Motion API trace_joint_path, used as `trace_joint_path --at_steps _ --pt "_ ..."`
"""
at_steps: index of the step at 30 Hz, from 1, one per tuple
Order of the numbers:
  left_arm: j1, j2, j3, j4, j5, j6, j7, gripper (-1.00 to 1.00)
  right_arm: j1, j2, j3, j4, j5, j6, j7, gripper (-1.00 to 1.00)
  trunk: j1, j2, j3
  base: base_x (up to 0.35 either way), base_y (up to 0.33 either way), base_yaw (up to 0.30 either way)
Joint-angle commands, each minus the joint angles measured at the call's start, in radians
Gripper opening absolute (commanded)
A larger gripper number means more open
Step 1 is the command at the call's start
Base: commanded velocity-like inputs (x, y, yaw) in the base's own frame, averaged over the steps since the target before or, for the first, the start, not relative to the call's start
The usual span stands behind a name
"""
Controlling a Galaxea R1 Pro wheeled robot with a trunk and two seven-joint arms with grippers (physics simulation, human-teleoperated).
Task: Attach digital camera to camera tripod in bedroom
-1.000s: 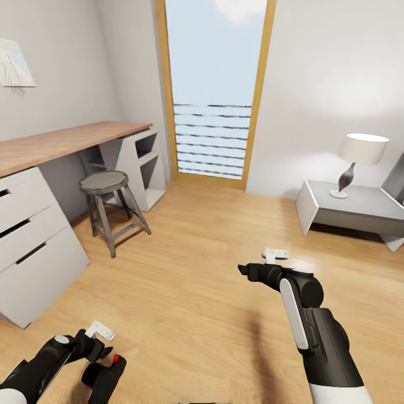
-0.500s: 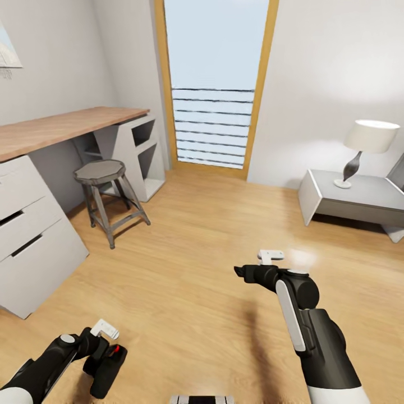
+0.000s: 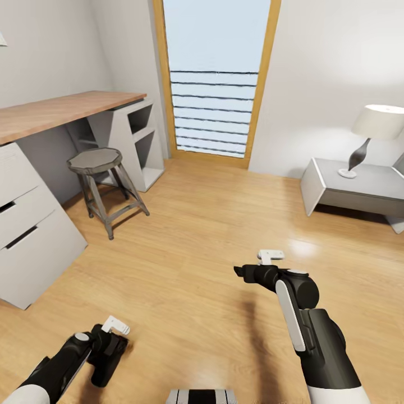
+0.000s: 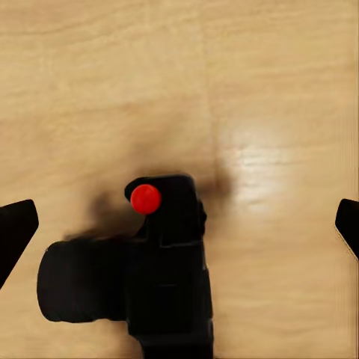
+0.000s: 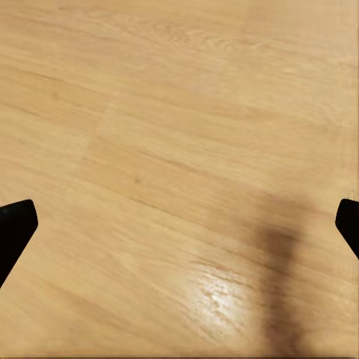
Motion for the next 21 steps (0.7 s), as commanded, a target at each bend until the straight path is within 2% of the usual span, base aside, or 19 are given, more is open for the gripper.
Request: trace_joint_path --at_steps 1,9,21 --pt "-0.001 -0.005 -0.002 -0.002 -0.009 0.004 0.002 1.0 -0.001 0.0 -0.001 -0.001 -0.003 0.004 0.0 1.0 0.0 -0.001 -0.005 0.0 0.0 0.0" --pt "-0.005 -0.026 -0.001 -0.002 -0.009 0.006 0.023 1.0 -0.001 -0.001 -0.001 -0.001 -0.003 0.004 0.0 1.0 0.004 -0.002 -0.036 0.0 0.0 0.0" --pt "-0.006 -0.037 0.002 -0.002 -0.006 0.007 0.026 1.0 -0.001 -0.001 -0.001 -0.002 -0.003 0.004 0.0 1.0 0.009 -0.005 -0.078 0.0 0.0 0.0"
